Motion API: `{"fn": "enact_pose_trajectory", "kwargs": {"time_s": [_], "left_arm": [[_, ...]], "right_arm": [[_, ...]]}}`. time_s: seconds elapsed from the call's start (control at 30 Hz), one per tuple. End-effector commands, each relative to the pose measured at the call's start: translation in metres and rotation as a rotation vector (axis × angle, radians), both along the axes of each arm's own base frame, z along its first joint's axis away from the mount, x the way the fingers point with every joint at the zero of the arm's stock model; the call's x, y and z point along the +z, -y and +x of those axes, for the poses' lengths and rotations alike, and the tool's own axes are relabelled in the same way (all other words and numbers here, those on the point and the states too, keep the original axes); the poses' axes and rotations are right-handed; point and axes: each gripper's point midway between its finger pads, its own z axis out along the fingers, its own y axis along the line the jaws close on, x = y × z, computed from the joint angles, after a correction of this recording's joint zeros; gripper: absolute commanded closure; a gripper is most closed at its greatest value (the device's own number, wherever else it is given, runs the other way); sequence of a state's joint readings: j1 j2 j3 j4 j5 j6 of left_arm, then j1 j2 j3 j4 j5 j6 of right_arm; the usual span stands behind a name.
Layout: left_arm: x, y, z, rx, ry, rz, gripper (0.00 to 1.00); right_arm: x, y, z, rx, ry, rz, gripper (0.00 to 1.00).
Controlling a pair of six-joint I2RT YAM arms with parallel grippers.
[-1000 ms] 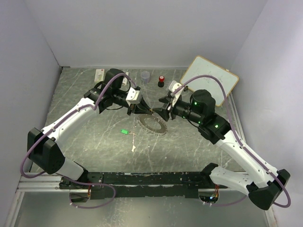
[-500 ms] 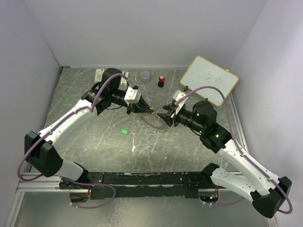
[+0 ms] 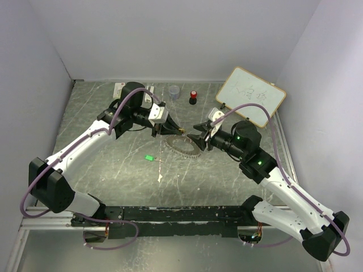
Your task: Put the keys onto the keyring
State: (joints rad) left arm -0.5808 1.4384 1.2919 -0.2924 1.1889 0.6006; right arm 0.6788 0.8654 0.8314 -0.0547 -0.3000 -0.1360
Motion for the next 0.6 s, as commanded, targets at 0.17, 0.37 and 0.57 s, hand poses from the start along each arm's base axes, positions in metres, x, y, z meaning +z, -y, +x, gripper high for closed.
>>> {"fn": "enact_pose_trajectory", "kwargs": {"time_s": [0.17, 0.37, 0.57], "left_arm": [[0.0151, -0.0016, 0.0016, 0.002, 0.058, -0.047, 0.93], [0.0161, -0.0013, 0.0017, 0.0, 0.058, -0.049, 0.93], [0.0159, -0.0011, 0.0016, -0.003, 0.057, -0.048, 0.93]], "right_arm": [[0.0116, -0.0035, -0.0063, 0.046, 0.04, 0.028, 0.59], [0.0095, -0.0068, -0.0066, 0.063, 0.033, 0.028, 0.59], [0.0107, -0.0102, -0.005, 0.072, 0.038, 0.036, 0.6]]}}
